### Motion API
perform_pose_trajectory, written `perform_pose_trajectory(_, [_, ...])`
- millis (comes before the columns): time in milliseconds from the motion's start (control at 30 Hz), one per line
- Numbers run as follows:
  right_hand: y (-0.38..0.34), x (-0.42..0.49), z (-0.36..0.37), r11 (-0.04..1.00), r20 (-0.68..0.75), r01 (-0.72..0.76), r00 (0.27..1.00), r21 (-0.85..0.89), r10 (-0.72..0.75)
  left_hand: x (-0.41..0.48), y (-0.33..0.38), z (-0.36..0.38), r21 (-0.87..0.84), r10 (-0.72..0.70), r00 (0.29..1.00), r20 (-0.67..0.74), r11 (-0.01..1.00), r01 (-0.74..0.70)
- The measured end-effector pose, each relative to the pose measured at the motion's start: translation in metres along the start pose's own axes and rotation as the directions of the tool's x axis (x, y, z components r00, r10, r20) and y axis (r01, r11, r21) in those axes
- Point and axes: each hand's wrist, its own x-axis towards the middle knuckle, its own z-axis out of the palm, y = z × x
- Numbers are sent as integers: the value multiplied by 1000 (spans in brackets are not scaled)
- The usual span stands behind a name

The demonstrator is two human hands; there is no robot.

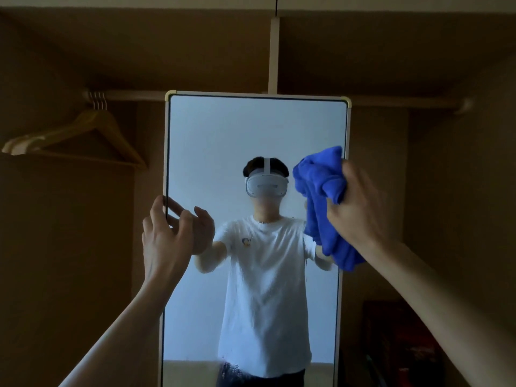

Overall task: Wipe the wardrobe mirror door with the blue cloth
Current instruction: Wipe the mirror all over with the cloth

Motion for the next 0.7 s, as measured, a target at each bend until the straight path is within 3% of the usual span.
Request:
perform_pose_trajectory(167, [-9, 5, 2, 988, -52, -105, 994, -110, 99, 11, 5, 1, -42, -6, 1000, 30, 999, 8])
perform_pose_trajectory(333, [-20, -1, 13, 988, -92, -129, 988, -82, 122, 12, 2, -3, -52, 21, 999, 50, 998, -18])
perform_pose_trajectory(700, [-97, 4, 57, 994, -61, -71, 996, -87, 66, 21, -15, -14, -130, 71, 992, 102, 990, -57])
